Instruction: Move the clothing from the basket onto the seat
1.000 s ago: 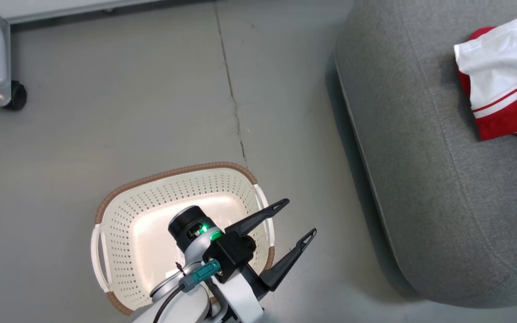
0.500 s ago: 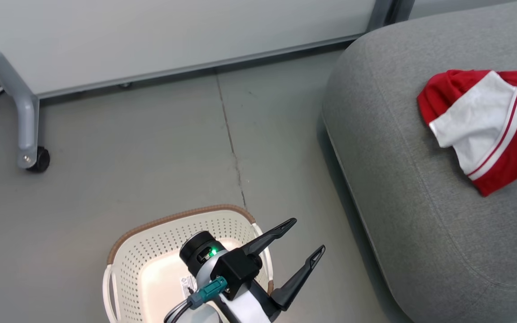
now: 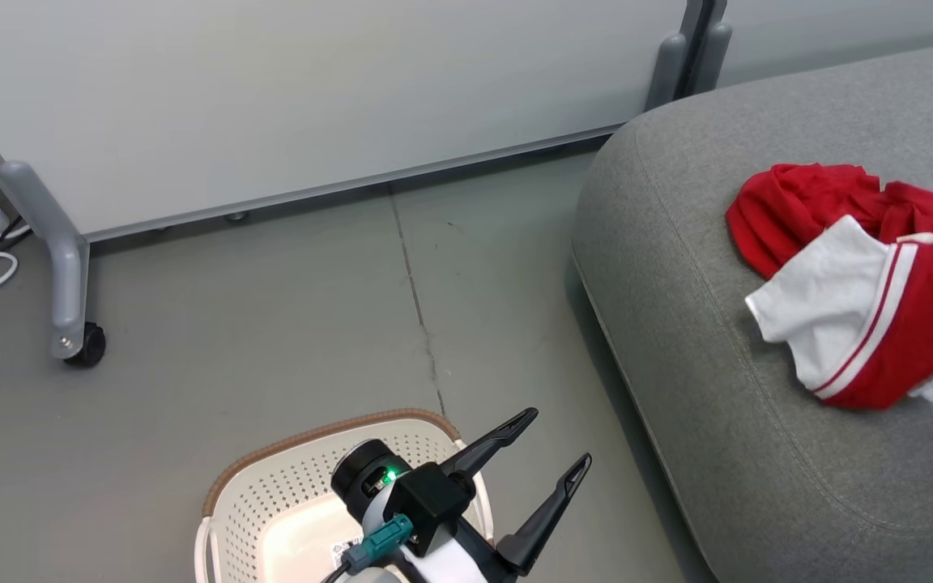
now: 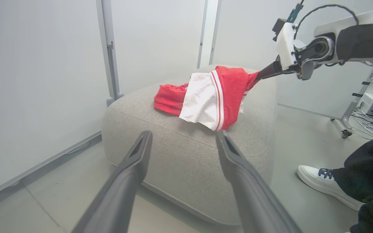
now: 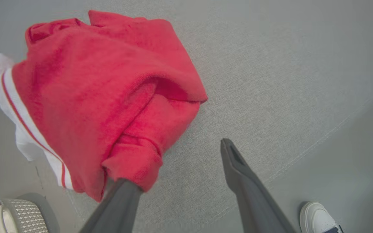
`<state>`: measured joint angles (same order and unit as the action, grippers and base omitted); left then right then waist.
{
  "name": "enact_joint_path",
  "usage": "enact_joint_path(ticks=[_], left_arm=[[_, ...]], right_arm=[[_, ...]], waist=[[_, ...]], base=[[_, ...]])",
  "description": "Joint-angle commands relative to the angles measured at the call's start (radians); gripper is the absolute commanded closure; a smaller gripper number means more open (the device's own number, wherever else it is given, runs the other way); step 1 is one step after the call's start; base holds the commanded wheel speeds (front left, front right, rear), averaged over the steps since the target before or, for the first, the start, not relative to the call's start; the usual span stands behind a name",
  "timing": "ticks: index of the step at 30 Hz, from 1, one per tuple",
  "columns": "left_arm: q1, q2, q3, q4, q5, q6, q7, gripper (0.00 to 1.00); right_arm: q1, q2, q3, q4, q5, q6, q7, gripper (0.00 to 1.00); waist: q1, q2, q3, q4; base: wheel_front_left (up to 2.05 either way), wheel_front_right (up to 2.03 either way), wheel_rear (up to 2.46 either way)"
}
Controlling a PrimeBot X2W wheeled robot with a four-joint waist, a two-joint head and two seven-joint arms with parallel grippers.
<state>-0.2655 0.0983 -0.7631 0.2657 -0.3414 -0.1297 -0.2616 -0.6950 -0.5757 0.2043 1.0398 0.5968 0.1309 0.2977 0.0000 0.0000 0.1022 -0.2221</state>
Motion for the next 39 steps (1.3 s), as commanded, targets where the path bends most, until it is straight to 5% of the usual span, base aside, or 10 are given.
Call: enact_joint_path(ticks=[1,12,24,31,39], left_arm=[[0.013,0.0,0.01,-0.001,-0.002,-0.001,-0.004,0.0],[0.05,-0.022,0.041,0.001,0.011,-0.001,-0.004,0.0],[0.094,-0.034,0.121,-0.012,0.023,-0.001,-0.004,0.0],[0.129,-0.038,0.199,-0.026,0.041,-0.001,-0.004,0.0],[0.169,-0.042,0.314,-0.049,0.07,-0.001,-0.004,0.0]], right_arm=[[0.031,-0.015,0.02,-0.014,0.024,0.0,0.043,0.0],[0.129,-0.083,0.139,-0.131,0.153,0.0,0.253,0.0],[0.232,-0.11,0.184,-0.555,0.315,0.0,-0.034,0.0],[0.313,-0.114,0.196,-0.68,0.311,0.0,-0.239,0.0],[0.4,-0.044,0.208,-0.749,0.232,0.0,-0.474,0.0]], waist=[[0.0,0.0,-0.014,0.001],[0.0,0.0,-0.056,0.003],[0.0,0.0,-0.127,0.044],[0.0,0.0,-0.164,0.109],[0.0,0.0,-0.188,0.192]], base=[[0.0,0.0,0.0],[0.0,0.0,0.0],[0.0,0.0,0.0],[0.0,0.0,0.0],[0.0,0.0,0.0]])
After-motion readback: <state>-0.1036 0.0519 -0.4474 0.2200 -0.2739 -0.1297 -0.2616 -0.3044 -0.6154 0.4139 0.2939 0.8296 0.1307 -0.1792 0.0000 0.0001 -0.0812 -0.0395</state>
